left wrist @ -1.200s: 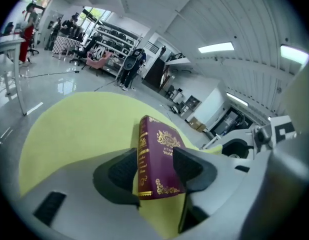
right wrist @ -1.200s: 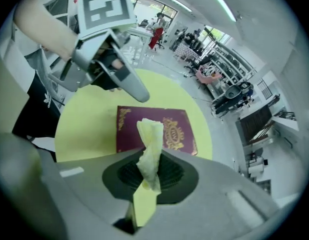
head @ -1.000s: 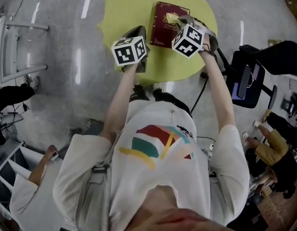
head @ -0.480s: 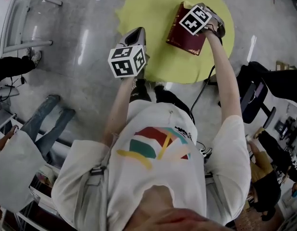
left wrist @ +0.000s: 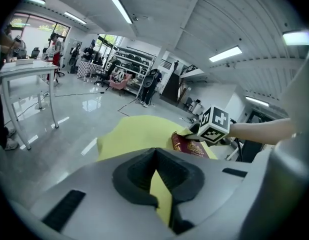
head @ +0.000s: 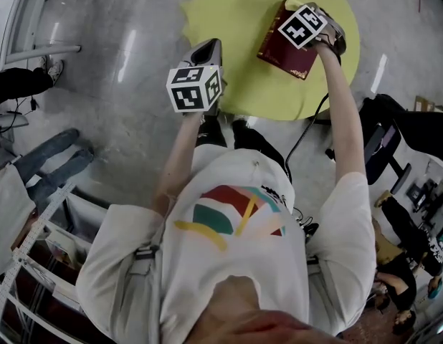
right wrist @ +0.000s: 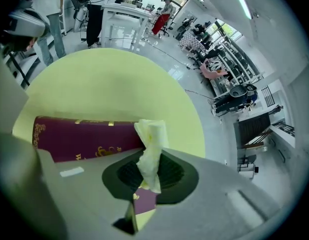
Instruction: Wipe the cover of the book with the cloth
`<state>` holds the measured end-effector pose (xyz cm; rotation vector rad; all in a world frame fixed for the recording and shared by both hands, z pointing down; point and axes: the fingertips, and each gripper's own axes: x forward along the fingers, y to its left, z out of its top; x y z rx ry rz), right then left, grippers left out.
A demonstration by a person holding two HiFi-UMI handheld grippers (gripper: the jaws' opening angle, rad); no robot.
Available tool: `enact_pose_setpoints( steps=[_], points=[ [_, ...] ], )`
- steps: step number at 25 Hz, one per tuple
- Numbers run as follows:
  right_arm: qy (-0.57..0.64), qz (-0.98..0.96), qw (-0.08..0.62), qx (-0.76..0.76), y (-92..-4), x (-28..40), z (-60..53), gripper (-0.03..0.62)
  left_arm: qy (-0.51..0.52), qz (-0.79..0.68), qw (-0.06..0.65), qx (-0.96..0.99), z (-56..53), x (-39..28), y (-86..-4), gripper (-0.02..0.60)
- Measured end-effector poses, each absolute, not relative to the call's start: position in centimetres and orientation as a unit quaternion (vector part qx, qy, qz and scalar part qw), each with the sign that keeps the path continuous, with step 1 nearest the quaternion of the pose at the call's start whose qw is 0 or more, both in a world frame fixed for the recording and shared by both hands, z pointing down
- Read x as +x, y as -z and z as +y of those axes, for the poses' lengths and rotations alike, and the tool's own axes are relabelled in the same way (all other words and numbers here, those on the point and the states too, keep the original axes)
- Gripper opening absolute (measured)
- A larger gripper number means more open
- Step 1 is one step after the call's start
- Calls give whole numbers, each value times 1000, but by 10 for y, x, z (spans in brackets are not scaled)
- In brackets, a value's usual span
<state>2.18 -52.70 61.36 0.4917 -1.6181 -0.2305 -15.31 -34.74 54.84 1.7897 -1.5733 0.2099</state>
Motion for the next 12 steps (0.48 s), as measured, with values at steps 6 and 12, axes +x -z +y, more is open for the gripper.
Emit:
enact_pose_setpoints(
  steps=[6, 12],
  points=[
    [93, -723, 661, 178, -613, 28, -497, 29, -76, -611, 357, 702, -354, -144, -541, 15],
    [118, -730, 654, 159, -614, 18, -441, 29, -71, -606, 350, 710, -359, -144, -535, 15]
  ],
)
